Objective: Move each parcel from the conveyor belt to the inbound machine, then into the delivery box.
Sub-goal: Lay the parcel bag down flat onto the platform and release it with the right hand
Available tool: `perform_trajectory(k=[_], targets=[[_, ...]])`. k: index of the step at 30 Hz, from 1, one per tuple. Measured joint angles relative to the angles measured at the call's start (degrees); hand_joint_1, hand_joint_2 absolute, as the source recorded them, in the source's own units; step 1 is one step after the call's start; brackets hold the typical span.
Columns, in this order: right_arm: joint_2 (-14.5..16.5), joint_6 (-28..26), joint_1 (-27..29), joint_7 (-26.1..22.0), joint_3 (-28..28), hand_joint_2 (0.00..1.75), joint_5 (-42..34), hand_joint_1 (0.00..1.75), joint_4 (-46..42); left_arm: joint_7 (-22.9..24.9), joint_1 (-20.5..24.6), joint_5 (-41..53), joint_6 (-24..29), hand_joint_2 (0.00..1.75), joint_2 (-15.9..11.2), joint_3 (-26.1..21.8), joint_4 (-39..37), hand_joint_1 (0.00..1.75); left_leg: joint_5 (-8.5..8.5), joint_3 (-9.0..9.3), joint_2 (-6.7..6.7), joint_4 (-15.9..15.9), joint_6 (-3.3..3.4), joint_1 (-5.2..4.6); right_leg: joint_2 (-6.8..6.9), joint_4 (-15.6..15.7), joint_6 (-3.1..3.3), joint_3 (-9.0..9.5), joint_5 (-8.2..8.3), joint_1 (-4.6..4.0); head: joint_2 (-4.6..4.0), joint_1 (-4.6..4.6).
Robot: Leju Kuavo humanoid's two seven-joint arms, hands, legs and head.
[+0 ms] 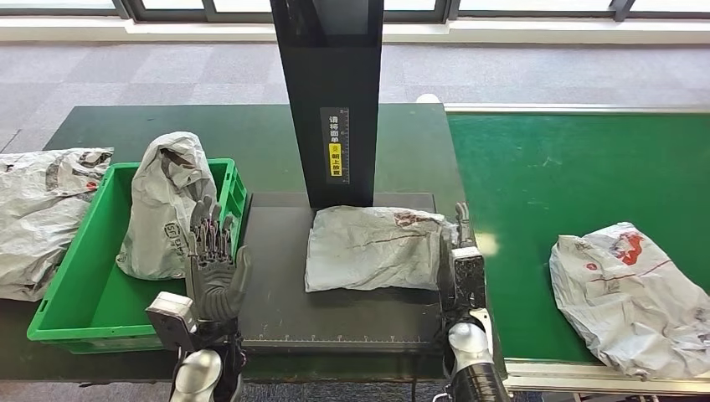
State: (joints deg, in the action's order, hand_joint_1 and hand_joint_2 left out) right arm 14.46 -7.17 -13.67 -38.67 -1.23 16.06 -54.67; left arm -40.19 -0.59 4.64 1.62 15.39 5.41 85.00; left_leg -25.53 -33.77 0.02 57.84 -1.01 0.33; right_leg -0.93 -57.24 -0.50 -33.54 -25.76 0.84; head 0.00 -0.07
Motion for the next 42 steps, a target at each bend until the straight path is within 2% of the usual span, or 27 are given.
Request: perform_trajectory(k=[3, 6, 12, 14, 19, 21, 24, 26, 30, 33, 35, 39, 42], targets=[[-0.01, 5.71, -1.02, 1.82, -0.57, 0.00, -2.00, 0.00, 2.88, 0.00, 0.01, 0.02, 0.48, 1.75, -0.04, 0.25, 0.26, 0.00, 0.01, 0.00, -0.01, 0.00, -0.01, 0.00, 0.00, 0.00, 0.00, 0.00, 0.00, 0.00, 0.00, 0.00], [-0.01, 7.29, -1.82, 2.04, -0.82, 0.00, -2.57, 0.00, 4.81, 0.00, 0.01, 0.03, 0.65, 1.75, -0.05, 0.32, 0.38, 0.00, 0.01, -0.01, -0.02, 0.00, 0.00, 0.00, 0.00, 0.00, 0.00, 0.00, 0.00, 0.00, 0.00, 0.00], [-0.03, 14.18, -3.09, -0.16, -1.57, 0.00, -4.37, 0.00, 7.41, 0.00, 0.07, 0.99, 0.42, 1.75, -0.05, 0.75, 0.68, 0.00, 0.01, 0.00, -0.02, 0.00, 0.00, 0.00, 0.00, 0.00, 0.00, -0.02, 0.00, 0.00, 0.00, 0.00], [0.05, 11.49, -2.38, -1.05, -1.61, 0.00, -3.43, 0.00, 5.75, 0.00, 0.30, 2.60, 0.44, 1.75, -0.07, 1.78, 0.75, 0.00, 0.02, -0.02, -0.12, 0.01, 0.01, 0.00, 0.08, 0.01, 0.00, 0.00, -0.01, 0.00, 0.00, 0.00], [0.57, 0.37, 0.30, -1.51, -1.56, 0.00, -0.92, 0.00, -3.49, 0.00, 1.26, 6.51, 1.50, 1.75, -0.29, 5.63, 0.23, 0.00, 0.02, -0.04, -0.13, 0.02, 0.03, -0.03, 0.07, 0.01, -0.02, -0.05, 0.01, 0.03, 0.00, 0.00], [0.38, -6.88, 1.60, -1.51, -0.96, 0.00, 0.25, 0.00, -8.22, 0.06, 2.27, 9.20, 1.88, 1.75, -0.35, 6.91, -0.64, 0.00, 0.04, -0.07, -0.19, 0.03, 0.05, -0.06, 0.10, 0.03, -0.04, -0.08, 0.02, 0.06, 0.00, 0.00], [-0.15, -20.38, 4.22, -1.53, 2.11, 0.00, 2.22, 0.00, -17.49, 1.79, 6.74, 16.39, 2.30, 1.75, -0.06, 9.28, -4.65, 0.00, 0.08, -0.10, -0.34, 0.05, 0.10, -0.07, 0.27, 0.03, -0.06, -0.05, 0.03, 0.06, 0.00, 0.01], [-0.52, -25.44, 6.03, -1.54, 5.04, 0.00, 4.22, 0.00, -23.22, 3.93, 11.72, 19.76, 3.62, 1.75, 0.61, 11.52, -9.82, 0.00, 0.09, -0.10, -0.32, 0.05, 0.09, -0.07, 0.26, 0.03, -0.07, -0.04, 0.06, 0.06, 0.00, 0.01], [-0.89, -30.43, 7.84, -1.52, 8.27, 0.00, 9.50, 0.00, -29.31, 6.12, 21.89, 17.57, 7.83, 1.75, 2.92, 17.28, -22.44, 0.00, 0.14, -0.11, -0.30, 0.05, 0.14, -0.08, 0.25, 0.03, -0.12, 0.00, 0.16, 0.08, 0.00, -0.01], [-0.99, -32.07, 8.44, -1.51, 8.99, 0.00, 11.92, 0.00, -31.59, 7.55, 26.95, 16.71, 9.21, 1.75, 4.31, 20.62, -29.89, 0.00, 0.17, -0.12, -0.30, 0.06, 0.14, -0.10, 0.24, 0.03, -0.15, -0.01, 0.20, 0.11, 0.00, -0.01], [-0.99, -32.49, 8.78, -1.50, 9.06, 0.00, 13.95, 0.00, -33.54, 10.15, 30.09, 17.09, 9.90, 1.75, 4.79, 23.11, -35.05, 0.00, 0.19, -0.13, -0.32, 0.07, 0.14, -0.10, 0.26, 0.03, -0.15, -0.01, 0.21, 0.11, 0.00, -0.01], [-0.99, -32.79, 9.34, -1.50, 9.06, 0.00, 15.57, 0.00, -38.07, 17.01, 34.93, 17.96, 11.62, 1.75, 5.06, 29.48, -44.61, 0.00, 0.19, -0.14, -0.30, 0.06, 0.13, -0.10, 0.25, 0.01, -0.15, -0.03, 0.20, 0.10, 0.00, -0.01], [-0.99, -32.84, 9.58, -1.50, 9.06, 0.00, 15.56, 0.00, -40.01, 18.99, 36.46, 18.47, 12.20, 1.75, 5.10, 32.42, -48.98, 0.00, 0.19, -0.15, -0.29, 0.06, 0.13, -0.10, 0.22, 0.01, -0.15, -0.05, 0.20, 0.10, 0.00, -0.02]])
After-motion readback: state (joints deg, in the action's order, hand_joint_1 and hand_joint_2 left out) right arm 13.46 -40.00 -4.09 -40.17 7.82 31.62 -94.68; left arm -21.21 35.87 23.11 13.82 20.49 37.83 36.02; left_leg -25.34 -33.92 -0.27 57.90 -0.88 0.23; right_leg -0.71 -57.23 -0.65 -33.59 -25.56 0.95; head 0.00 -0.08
